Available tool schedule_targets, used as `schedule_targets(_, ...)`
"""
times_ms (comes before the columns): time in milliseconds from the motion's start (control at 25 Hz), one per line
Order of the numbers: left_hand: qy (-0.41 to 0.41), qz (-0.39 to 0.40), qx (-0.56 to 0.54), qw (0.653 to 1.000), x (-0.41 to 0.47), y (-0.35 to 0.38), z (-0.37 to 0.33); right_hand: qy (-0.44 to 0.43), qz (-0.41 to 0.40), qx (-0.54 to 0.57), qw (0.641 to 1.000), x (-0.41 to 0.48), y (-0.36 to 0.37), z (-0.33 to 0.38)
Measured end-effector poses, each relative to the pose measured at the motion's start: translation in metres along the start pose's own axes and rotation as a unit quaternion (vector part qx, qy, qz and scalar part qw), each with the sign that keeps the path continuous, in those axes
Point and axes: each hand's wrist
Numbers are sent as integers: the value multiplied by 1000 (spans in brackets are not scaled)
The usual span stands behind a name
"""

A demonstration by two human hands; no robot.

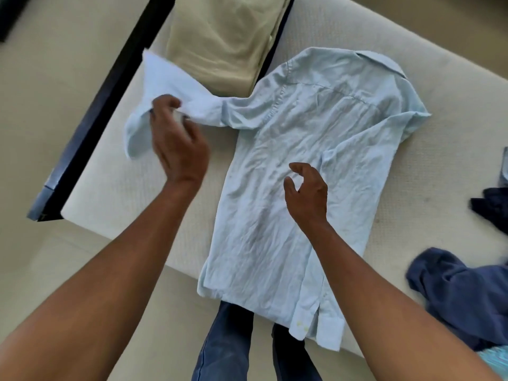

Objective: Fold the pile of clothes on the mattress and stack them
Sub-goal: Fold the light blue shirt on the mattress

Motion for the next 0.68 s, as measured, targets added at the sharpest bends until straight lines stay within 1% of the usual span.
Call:
schedule_targets(80,123,85,7,989,-4,13,-17,34,-14,70,997,5,-10,19)
schedule_targets(120,184,126,30,974,-7,22,-29,63,-19,129,989,12,-19,31)
schedule_targets(160,258,174,42,949,-13,31,-43,104,-19,222,969,24,-30,37)
schedule_targets(200,341,243,35,907,-23,40,-60,148,-4,340,929,36,-43,41)
schedule_targets(240,418,326,19,848,-38,49,-71,179,35,475,861,47,-56,38)
schedule_targets(280,468,405,11,785,-56,55,-73,192,68,581,788,57,-69,30)
schedule_targets(320,482,464,11,744,-73,58,-67,189,88,646,735,63,-79,18)
schedule_targets(360,453,489,21,745,-90,57,-54,198,99,661,716,64,-87,6)
schedule_targets(400,378,484,36,789,-107,52,-34,218,106,657,714,65,-91,-8)
schedule_targets(440,264,457,58,847,-123,44,-13,261,89,631,725,66,-95,-21)
schedule_targets(480,134,420,97,892,-136,33,7,297,64,607,734,68,-99,-32)
schedule_targets(520,6,397,150,905,-149,19,24,321,34,585,745,71,-102,-39)
schedule_targets(560,-102,390,196,894,-160,7,41,327,16,562,759,74,-102,-47)
schedule_targets(600,-185,385,221,877,-169,-4,53,332,3,535,777,78,-103,-50)
schedule_targets(640,-241,381,222,865,-176,-13,62,339,4,509,791,84,-101,-52)
schedule_targets(680,-278,380,203,859,-180,-22,70,350,7,479,805,90,-99,-52)
Point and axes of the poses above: each hand's wrist, its own x-axis towards the middle knuckle, its own y-axis out of the palm, z = x × y, and after that the axes turned 6 degrees about -x, right-handed
